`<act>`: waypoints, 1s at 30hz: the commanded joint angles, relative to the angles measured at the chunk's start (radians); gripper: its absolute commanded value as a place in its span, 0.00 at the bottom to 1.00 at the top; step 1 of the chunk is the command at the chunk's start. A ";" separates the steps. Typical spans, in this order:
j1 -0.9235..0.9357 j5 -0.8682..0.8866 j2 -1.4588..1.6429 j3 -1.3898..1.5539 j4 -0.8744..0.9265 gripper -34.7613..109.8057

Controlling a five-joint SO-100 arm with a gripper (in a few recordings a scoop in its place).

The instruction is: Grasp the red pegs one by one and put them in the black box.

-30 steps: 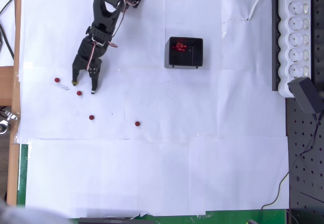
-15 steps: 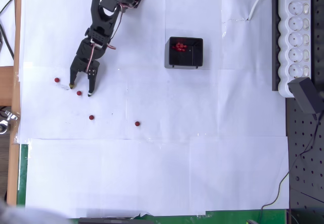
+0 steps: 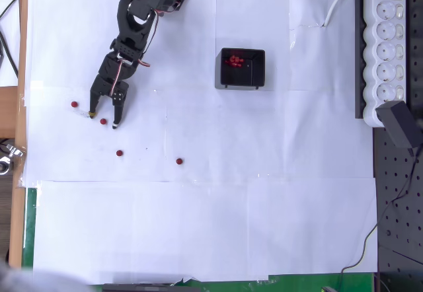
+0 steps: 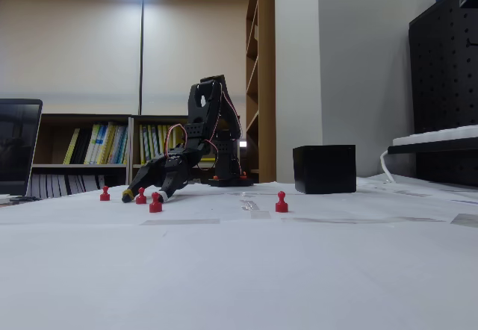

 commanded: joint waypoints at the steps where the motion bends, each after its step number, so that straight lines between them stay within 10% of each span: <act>1: 0.009 -0.028 0.015 0.044 -0.025 0.40; 30: -0.094 -0.044 0.029 0.052 -0.031 0.40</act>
